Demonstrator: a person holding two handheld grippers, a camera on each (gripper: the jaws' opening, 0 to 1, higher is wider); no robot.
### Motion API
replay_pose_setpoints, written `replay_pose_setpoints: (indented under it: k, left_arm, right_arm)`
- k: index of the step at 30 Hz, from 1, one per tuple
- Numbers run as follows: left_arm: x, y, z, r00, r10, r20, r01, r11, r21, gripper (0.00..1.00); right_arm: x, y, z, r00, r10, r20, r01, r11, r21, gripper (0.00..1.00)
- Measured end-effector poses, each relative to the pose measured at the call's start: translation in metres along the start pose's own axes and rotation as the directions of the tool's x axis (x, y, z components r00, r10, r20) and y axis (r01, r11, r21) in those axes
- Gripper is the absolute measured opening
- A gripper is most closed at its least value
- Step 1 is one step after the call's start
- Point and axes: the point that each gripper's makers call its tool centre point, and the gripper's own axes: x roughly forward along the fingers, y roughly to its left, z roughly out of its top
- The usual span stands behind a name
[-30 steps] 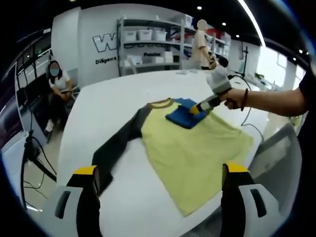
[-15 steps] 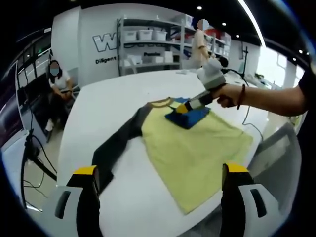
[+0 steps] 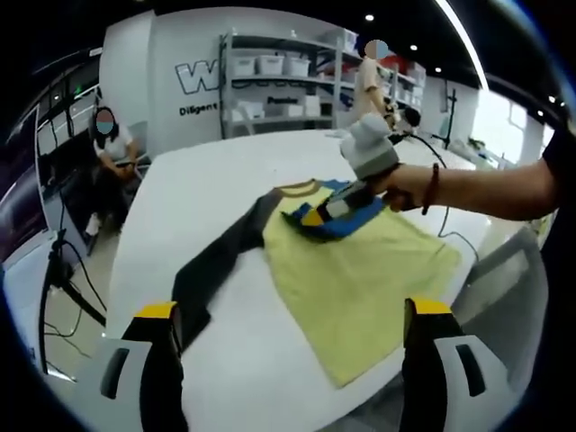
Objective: Fold the garment on the visible template until the final outline fits inside the template.
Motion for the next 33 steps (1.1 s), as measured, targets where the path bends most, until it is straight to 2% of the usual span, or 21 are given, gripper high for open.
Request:
replay_pose_setpoints:
  k: [5, 10, 15, 16, 17, 19, 24, 27, 33]
  left_arm:
    - [0.000, -0.002, -0.003, 1.000, -0.005, -0.007, 0.005, 1.000, -0.006, 0.98]
    - [0.000, -0.001, -0.005, 1.000, -0.005, -0.012, 0.005, 1.000, -0.008, 0.98]
    - [0.000, 0.000, -0.006, 1.000, -0.003, -0.010, 0.003, 1.000, -0.012, 0.98]
    - [0.000, -0.001, -0.006, 1.000, -0.004, -0.010, 0.004, 1.000, -0.012, 0.98]
    - [0.000, -0.001, -0.006, 1.000, -0.005, -0.009, 0.005, 1.000, -0.013, 0.98]
    - [0.001, -0.001, -0.007, 1.000, -0.006, -0.012, 0.006, 1.000, -0.014, 0.97]
    - [0.002, -0.001, -0.008, 1.000, -0.010, -0.015, 0.010, 1.000, -0.012, 0.97]
    - [0.002, -0.001, -0.007, 1.000, -0.010, -0.015, 0.010, 1.000, -0.013, 0.97]
    - [0.000, -0.002, -0.008, 1.000, -0.011, -0.015, 0.010, 1.000, -0.013, 0.97]
  right_arm:
    - [0.009, 0.004, -0.013, 1.000, -0.004, -0.025, 0.004, 1.000, -0.016, 0.00]
    - [0.013, 0.009, -0.018, 0.999, -0.004, -0.039, -0.001, 0.992, -0.126, 0.00]
    - [0.014, 0.017, -0.019, 0.999, 0.007, -0.039, -0.014, 0.982, -0.189, 0.00]
    - [0.014, 0.018, -0.019, 0.999, 0.009, -0.035, -0.016, 0.977, -0.213, 0.00]
    - [0.014, 0.022, -0.016, 1.000, 0.018, -0.020, -0.023, 0.961, -0.275, 0.00]
    - [0.013, 0.027, -0.018, 0.999, 0.029, -0.018, -0.033, 0.943, -0.331, 0.00]
    - [0.012, 0.034, -0.025, 0.999, 0.049, -0.023, -0.054, 0.918, -0.392, 0.00]
    - [0.012, 0.034, -0.027, 0.998, 0.052, -0.026, -0.059, 0.919, -0.389, 0.00]
    - [0.015, 0.032, -0.030, 0.998, 0.059, -0.038, -0.068, 0.940, -0.333, 0.00]
